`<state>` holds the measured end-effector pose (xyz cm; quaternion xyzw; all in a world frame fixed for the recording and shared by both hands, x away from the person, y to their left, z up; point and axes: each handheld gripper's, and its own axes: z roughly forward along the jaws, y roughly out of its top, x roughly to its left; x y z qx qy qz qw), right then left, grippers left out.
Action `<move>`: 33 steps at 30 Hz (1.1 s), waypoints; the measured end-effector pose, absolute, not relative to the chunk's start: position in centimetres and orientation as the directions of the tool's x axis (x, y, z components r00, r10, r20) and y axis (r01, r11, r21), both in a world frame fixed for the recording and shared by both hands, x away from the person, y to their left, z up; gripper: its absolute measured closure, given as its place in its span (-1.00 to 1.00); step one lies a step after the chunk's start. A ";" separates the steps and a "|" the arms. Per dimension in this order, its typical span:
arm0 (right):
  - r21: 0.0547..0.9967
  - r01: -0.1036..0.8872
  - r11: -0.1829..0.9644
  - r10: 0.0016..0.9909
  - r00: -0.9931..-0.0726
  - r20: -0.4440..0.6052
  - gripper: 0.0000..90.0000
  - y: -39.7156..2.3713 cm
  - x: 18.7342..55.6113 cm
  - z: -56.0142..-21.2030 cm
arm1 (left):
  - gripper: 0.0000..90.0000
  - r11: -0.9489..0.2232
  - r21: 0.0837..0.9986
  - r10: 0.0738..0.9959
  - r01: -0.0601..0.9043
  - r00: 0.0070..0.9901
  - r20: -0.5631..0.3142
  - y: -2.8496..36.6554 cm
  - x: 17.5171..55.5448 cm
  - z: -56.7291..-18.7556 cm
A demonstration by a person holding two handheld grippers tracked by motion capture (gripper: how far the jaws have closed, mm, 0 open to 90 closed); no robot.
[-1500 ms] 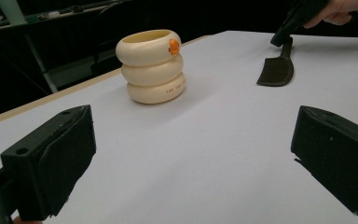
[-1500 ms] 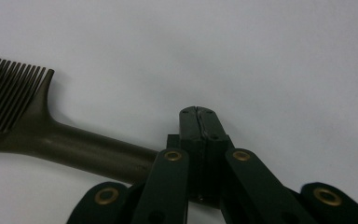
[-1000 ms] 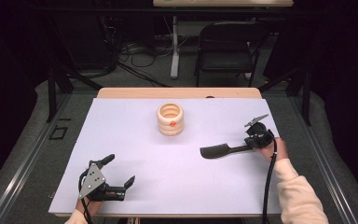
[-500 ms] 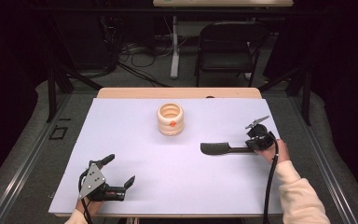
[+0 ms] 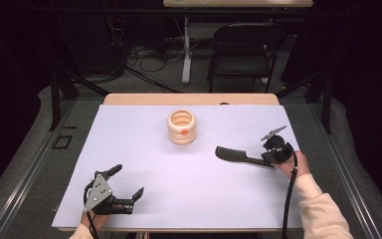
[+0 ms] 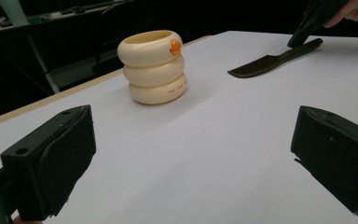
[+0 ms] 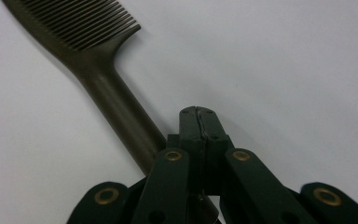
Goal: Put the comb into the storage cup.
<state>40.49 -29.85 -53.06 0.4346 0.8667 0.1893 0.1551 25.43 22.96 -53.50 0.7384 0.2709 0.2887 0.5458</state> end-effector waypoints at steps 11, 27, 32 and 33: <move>0.434 0.693 0.575 0.797 -0.595 -0.106 1.00 -29.5 40.1 -53.0 | -1.00 -0.257 0.963 0.714 0.085 0.688 0.130 23.0 25.4 -53.5; 0.411 0.694 0.591 0.785 -0.612 -0.096 1.00 -29.0 39.9 -53.1 | -1.00 -0.255 0.963 0.713 0.084 0.689 0.129 22.9 25.4 -53.5; 0.413 0.697 0.586 0.788 -0.610 -0.088 1.00 -28.9 39.7 -53.1 | -1.00 -0.256 0.963 0.711 0.081 0.691 0.131 22.8 25.4 -53.5; 0.413 0.695 0.588 0.786 -0.612 -0.090 1.00 -28.9 39.7 -53.1 | -1.00 -0.257 0.963 0.711 0.081 0.691 0.132 22.8 25.4 -53.5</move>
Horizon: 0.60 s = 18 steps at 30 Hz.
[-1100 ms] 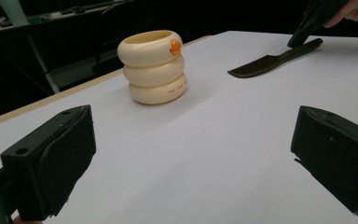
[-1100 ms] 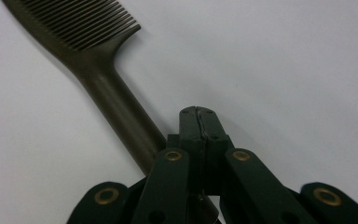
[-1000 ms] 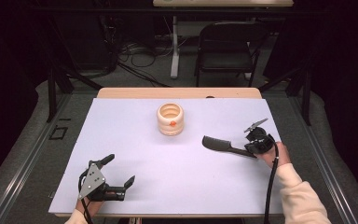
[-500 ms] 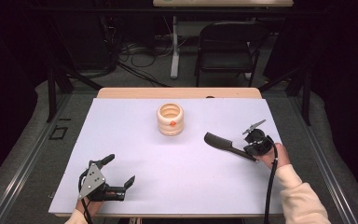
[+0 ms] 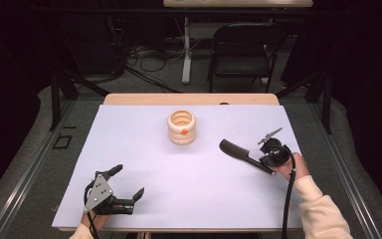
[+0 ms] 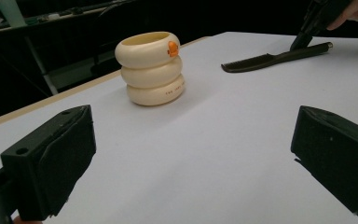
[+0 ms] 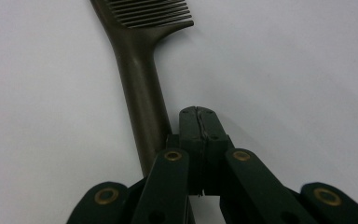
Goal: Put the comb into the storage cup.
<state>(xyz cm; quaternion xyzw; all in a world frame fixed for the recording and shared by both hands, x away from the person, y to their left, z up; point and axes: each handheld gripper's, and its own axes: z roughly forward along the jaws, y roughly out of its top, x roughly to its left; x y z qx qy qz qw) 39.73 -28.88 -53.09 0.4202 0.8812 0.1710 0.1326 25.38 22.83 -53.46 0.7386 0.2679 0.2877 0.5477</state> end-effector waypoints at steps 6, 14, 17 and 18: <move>0.403 0.690 0.601 0.777 -0.623 -0.093 1.00 -28.9 39.8 -53.1 | -1.00 -0.255 0.963 0.711 0.085 0.692 0.128 22.9 25.4 -53.5; 0.426 0.678 0.599 0.780 -0.615 -0.117 0.84 -29.2 39.8 -52.5 | -1.00 -0.258 0.963 0.709 0.084 0.694 0.129 22.9 25.4 -53.5; 0.432 0.667 0.607 0.774 -0.619 -0.133 0.67 -29.4 39.8 -52.1 | -1.00 -0.255 0.963 0.710 0.082 0.692 0.129 23.0 25.4 -53.5; 0.434 0.667 0.606 0.774 -0.619 -0.130 0.61 -29.4 39.7 -51.9 | -1.00 -0.254 0.964 0.711 0.083 0.692 0.128 23.0 25.5 -53.5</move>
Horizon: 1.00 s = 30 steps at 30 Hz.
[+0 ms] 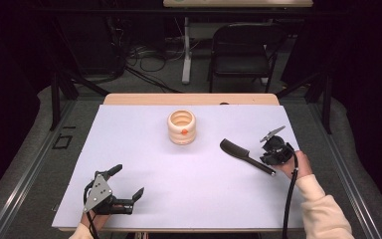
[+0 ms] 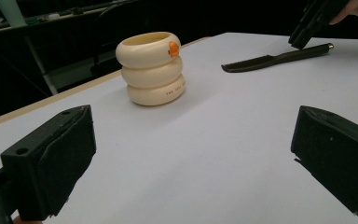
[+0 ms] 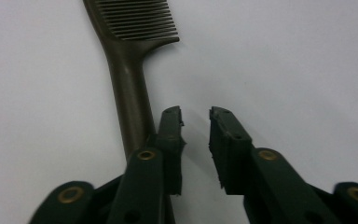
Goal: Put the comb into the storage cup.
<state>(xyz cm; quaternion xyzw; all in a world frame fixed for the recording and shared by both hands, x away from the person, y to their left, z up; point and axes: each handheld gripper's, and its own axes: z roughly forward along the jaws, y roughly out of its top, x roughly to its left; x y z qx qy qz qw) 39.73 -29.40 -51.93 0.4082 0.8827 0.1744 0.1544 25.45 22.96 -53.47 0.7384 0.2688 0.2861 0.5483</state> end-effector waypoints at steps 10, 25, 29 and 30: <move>0.463 0.640 0.614 0.762 -0.634 -0.135 -0.21 -29.4 39.6 -50.7 | -1.00 -0.255 0.963 0.710 0.085 0.692 0.127 22.8 25.5 -53.5; 0.440 0.618 0.651 0.731 -0.667 -0.144 -0.88 -28.5 39.7 -49.7 | -1.00 -0.250 0.964 0.712 0.085 0.691 0.124 22.8 25.5 -53.5; 0.427 0.610 0.667 0.717 -0.680 -0.149 -1.00 -28.0 39.8 -49.7 | -1.00 -0.248 0.965 0.712 0.085 0.691 0.122 22.8 25.5 -53.5; 0.422 0.616 0.665 0.720 -0.680 -0.142 -1.00 -27.8 39.8 -49.8 | -1.00 -0.249 0.965 0.713 0.085 0.690 0.123 22.9 25.5 -53.5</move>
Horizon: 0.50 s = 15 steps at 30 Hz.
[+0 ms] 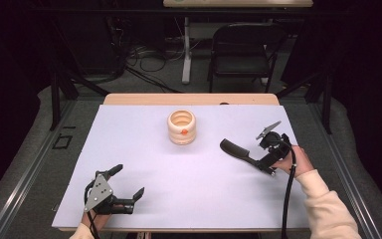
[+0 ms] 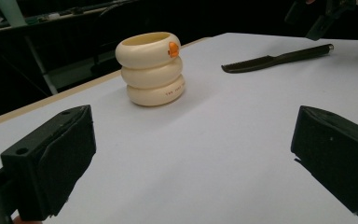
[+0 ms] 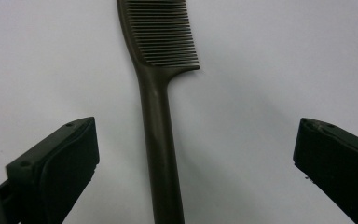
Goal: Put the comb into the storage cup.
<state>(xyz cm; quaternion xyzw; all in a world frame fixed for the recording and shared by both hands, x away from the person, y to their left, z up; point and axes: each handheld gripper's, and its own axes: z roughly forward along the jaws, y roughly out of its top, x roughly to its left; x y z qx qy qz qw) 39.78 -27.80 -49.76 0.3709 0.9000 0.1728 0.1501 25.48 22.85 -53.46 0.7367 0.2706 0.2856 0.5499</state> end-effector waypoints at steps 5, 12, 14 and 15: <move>0.406 0.590 0.698 0.687 -0.713 -0.144 -1.00 -27.2 40.1 -49.8 | -1.00 -0.251 0.964 0.711 0.084 0.692 0.125 22.8 25.5 -53.4; 0.384 0.580 0.718 0.668 -0.729 -0.148 -1.00 -26.5 40.5 -49.9 | -1.00 -0.247 0.965 0.710 0.086 0.694 0.120 22.8 25.5 -53.5; 0.368 0.586 0.722 0.667 -0.731 -0.144 -1.00 -26.3 40.6 -49.9 | -1.00 -0.247 0.965 0.711 0.084 0.693 0.121 22.8 25.5 -53.5; 0.369 0.602 0.708 0.683 -0.718 -0.138 -1.00 -26.2 40.5 -50.0 | -1.00 -0.249 0.965 0.710 0.083 0.693 0.123 22.8 25.6 -53.5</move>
